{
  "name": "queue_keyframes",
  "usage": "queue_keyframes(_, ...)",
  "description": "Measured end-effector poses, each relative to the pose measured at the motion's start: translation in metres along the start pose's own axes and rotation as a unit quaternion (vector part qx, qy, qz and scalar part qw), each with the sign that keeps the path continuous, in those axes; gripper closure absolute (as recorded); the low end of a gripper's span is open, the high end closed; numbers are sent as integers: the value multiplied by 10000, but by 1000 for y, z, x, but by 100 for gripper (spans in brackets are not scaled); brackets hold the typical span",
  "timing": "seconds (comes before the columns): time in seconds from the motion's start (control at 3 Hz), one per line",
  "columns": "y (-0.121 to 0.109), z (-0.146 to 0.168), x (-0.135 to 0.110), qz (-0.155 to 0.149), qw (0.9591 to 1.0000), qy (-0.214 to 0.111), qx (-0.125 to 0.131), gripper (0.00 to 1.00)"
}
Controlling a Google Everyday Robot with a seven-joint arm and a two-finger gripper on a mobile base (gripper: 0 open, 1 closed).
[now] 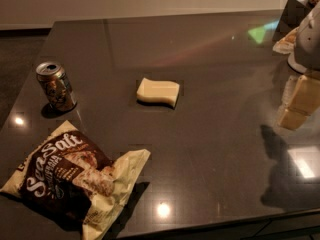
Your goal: Move sponge near brown chip bag
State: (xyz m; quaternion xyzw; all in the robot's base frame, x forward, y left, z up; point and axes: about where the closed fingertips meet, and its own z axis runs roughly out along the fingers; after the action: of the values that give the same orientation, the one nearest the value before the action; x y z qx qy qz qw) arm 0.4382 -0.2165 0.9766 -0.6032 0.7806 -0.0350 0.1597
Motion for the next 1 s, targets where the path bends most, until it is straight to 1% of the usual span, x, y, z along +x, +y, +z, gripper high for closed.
queue_keyframes(0.33, 0, 0, 0, 0, 10000, 0, 1, 0)
queue_keyframes(0.67, -10, 9, -13, -10, 10000, -27, 33, 0)
queue_keyframes(1.0, -31, 48, -53, -32, 9998, -167, -51, 0)
